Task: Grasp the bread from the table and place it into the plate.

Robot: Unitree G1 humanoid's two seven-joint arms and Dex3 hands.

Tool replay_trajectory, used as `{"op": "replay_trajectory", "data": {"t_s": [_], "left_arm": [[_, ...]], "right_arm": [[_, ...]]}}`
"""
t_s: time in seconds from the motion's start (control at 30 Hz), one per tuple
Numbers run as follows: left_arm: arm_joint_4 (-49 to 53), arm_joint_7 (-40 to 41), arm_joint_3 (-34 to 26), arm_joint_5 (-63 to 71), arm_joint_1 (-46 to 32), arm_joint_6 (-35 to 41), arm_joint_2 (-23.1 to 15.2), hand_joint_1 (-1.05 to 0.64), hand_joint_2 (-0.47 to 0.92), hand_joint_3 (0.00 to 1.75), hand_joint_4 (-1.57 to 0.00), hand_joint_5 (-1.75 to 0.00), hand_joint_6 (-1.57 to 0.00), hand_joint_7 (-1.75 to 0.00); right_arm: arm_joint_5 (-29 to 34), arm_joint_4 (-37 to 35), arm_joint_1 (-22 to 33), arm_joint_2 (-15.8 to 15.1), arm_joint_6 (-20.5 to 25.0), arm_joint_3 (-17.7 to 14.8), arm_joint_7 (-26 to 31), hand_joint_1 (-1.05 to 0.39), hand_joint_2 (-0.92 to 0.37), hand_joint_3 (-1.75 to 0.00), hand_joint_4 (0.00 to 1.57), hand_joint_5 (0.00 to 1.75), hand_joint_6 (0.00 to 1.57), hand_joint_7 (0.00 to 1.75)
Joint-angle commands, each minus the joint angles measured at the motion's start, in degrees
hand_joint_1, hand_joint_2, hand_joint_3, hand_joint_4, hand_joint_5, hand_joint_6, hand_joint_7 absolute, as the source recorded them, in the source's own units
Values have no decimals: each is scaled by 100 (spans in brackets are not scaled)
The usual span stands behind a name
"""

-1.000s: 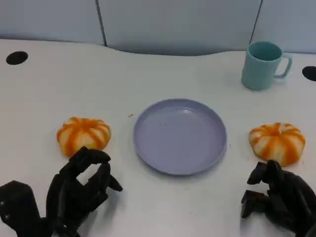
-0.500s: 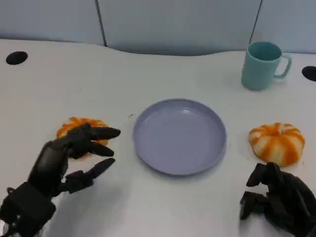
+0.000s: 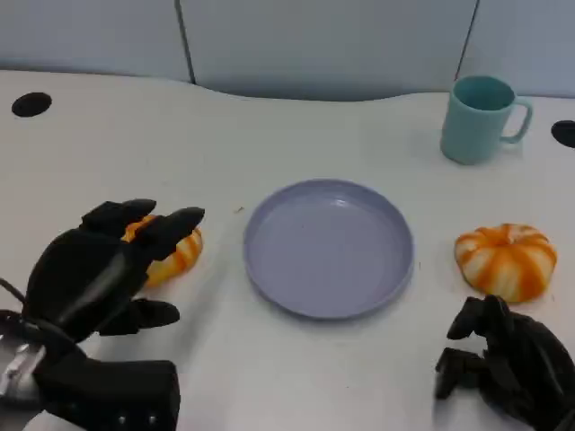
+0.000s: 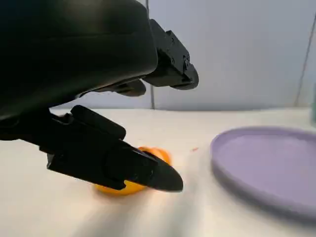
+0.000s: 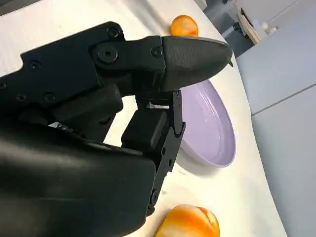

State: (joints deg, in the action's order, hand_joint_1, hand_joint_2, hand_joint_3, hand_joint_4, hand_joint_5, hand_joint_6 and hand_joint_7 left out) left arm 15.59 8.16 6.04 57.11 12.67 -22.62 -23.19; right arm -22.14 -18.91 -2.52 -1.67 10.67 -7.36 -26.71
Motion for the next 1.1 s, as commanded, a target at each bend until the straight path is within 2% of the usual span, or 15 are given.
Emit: {"op": "replay_trajectory", "data": {"t_s": [0.03, 0.23, 0.33, 0.53, 0.63, 0.83, 1.1], "left_arm": [[19, -132, 472, 518, 421, 745, -337, -71, 85, 0, 0, -8, -14, 0], [526, -86, 970, 510, 825, 1035, -496, -71, 83, 0, 0, -4, -13, 0], [1042, -146, 1282, 557, 1196, 1113, -530, -61, 75, 0, 0, 0, -10, 0], [1658, -137, 1724, 473, 1651, 1298, -486, -58, 76, 1, 0, 0, -5, 0], [2473, -394, 1930, 311, 2172, 1384, -256, -57, 75, 0, 0, 0, -3, 0], [4084, -200, 2312, 60, 2949, 1249, 101, -54, 76, 0, 0, 0, -3, 0], [5083, -163, 2631, -253, 3486, 1099, 397, -54, 75, 0, 0, 0, -2, 0]], "right_arm": [[58, -82, 90, 32, 121, 23, 133, -46, -92, -43, 127, 113, 116, 105], [61, -123, 76, 17, 89, 41, 105, -46, -92, -44, 126, 114, 115, 106], [104, -130, 79, 15, 54, 60, 136, -47, -92, -42, 127, 113, 116, 105], [12, -66, 102, 46, 135, 25, 149, -44, -92, -43, 126, 113, 115, 105], [80, -64, 105, 40, 108, 57, 187, -46, -92, -43, 127, 114, 115, 106], [44, -72, 95, 38, 153, 46, 202, -46, -92, -43, 127, 115, 115, 108], [-11, 51, 151, 27, 300, 14, 186, -45, -92, -42, 126, 115, 114, 108]]}}
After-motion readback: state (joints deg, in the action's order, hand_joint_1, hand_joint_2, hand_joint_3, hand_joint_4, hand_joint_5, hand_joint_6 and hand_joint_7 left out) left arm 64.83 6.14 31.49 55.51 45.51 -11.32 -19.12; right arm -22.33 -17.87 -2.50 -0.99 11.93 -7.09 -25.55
